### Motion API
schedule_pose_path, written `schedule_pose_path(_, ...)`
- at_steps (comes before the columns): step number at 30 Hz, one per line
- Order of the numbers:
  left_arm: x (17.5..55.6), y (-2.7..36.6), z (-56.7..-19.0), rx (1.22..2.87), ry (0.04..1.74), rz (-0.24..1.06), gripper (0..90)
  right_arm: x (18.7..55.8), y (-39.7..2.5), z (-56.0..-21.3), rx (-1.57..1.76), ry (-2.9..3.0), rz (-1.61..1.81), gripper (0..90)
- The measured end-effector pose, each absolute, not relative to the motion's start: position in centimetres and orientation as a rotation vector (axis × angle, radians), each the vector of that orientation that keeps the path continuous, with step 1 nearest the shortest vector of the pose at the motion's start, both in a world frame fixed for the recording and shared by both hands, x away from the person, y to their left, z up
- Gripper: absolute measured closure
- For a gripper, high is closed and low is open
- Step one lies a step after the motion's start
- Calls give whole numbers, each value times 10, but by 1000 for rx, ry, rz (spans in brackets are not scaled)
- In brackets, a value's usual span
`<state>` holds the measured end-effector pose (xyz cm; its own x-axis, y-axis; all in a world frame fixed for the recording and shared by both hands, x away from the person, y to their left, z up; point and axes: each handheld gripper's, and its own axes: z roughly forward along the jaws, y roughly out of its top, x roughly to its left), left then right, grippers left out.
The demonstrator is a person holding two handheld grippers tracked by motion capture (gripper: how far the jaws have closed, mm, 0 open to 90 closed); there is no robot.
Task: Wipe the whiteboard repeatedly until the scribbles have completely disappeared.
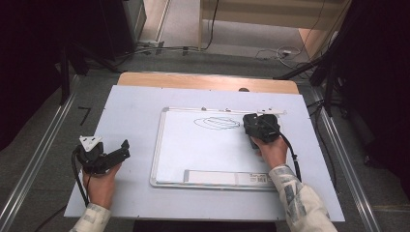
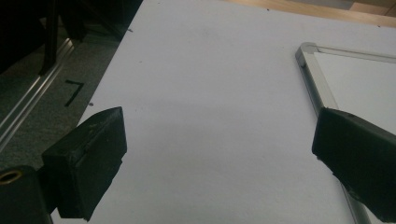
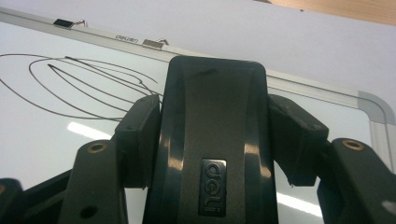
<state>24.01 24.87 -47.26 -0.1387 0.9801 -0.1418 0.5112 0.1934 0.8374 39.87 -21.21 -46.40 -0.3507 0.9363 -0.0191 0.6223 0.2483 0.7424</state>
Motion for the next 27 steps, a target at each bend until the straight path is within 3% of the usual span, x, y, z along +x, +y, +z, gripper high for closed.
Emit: schedule_pose_path(27,241,249,-474,1408,1769,830,36,424,-184,-483,1391,2122,838,369)
